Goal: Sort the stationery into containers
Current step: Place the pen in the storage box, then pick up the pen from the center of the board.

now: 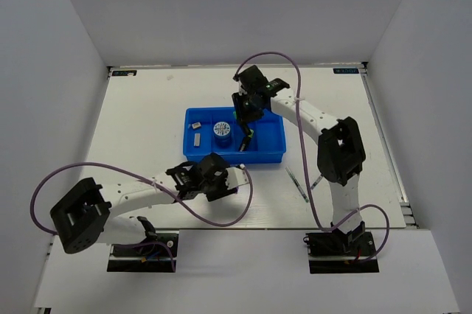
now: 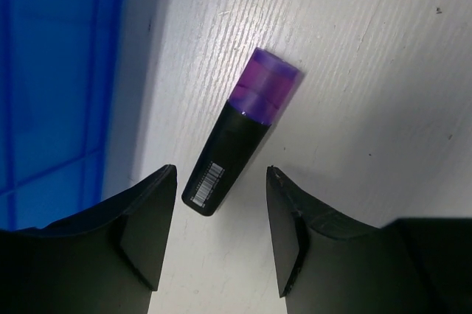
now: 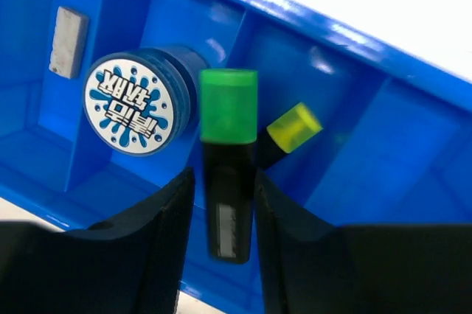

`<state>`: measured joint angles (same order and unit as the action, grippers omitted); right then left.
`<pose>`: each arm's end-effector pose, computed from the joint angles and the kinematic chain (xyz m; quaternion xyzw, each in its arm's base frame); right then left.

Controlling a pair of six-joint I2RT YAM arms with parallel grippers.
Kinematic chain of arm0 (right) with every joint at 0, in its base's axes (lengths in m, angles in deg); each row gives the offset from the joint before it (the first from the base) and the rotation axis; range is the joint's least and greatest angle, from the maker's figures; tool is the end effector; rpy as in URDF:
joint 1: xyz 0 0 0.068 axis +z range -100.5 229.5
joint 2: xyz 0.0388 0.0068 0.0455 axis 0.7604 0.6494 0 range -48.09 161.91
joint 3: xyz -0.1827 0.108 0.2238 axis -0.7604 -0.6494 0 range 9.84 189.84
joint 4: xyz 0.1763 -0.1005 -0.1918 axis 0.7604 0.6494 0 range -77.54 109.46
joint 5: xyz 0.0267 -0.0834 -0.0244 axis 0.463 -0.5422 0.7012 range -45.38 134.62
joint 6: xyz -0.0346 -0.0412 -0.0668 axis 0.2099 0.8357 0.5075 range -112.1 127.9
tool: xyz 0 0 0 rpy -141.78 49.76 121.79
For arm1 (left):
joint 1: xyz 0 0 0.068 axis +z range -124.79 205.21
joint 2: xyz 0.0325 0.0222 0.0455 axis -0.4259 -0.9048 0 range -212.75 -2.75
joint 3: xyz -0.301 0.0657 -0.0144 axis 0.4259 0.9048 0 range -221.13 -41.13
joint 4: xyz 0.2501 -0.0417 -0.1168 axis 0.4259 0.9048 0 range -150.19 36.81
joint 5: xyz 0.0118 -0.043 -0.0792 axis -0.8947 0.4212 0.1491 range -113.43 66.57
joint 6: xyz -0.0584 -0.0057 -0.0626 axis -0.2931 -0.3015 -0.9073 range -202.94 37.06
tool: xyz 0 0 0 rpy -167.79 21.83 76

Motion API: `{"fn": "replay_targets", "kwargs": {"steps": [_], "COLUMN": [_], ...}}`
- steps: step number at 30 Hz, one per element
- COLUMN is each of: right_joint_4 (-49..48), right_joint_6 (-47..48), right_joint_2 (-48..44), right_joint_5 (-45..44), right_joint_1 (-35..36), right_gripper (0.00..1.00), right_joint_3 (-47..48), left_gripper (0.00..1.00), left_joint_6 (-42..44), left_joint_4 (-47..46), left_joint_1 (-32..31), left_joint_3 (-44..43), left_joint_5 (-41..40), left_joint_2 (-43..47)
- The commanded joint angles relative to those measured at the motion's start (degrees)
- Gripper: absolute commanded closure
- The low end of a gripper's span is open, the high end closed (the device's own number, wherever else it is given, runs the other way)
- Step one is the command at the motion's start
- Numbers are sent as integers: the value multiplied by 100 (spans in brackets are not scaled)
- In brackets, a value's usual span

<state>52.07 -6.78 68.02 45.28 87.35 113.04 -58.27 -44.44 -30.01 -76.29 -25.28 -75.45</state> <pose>0.4053 0.3162 0.2641 -0.1920 0.9273 0.1471 0.2856 0.1537 -0.2167 0.1674 0.6054 0.7309 -0.0682 0.3077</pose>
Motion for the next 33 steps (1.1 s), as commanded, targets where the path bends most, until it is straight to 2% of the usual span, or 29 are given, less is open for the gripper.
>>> {"fn": "replay_targets", "kwargs": {"steps": [1,4,8,14,16,19,25,30,33], "right_joint_4": [108,90,64,-173,-182,-217,-261,-340,-367], "right_joint_6": [-282,-273,-167,-123,-123,-132,-167,-176,-132], "right_joint_2": [165,245,61,-537,-764,-1037,-1468,-1881,-2136], "right_joint_5": [468,592,846,1181,1295,1506,1831,2051,2148], "right_joint_1": [-93,-172,-260,-462,-524,-708,-1016,-1217,-1332], "right_gripper": [57,39,30,30,30,30,30,30,30], "right_joint_3": [340,412,307,-237,-326,-598,-1046,-1450,-1644], "left_gripper": [37,37,36,36,39,51,52,69,77], "left_joint_6": [249,389,478,601,575,478,258,-92,-251], "left_joint_4": [-247,-265,-406,-424,-353,-169,603,956,1010], "left_joint_1": [-76,-94,-94,-103,-94,-85,-59,-85,-208], "left_joint_3": [-158,-237,-229,-369,-422,-448,-641,-800,-721], "left_joint_5": [53,9,-44,-35,18,176,826,1274,1213], "left_joint_2": [-120,-331,-499,-868,-964,-1052,-1245,-1386,-1325]}}
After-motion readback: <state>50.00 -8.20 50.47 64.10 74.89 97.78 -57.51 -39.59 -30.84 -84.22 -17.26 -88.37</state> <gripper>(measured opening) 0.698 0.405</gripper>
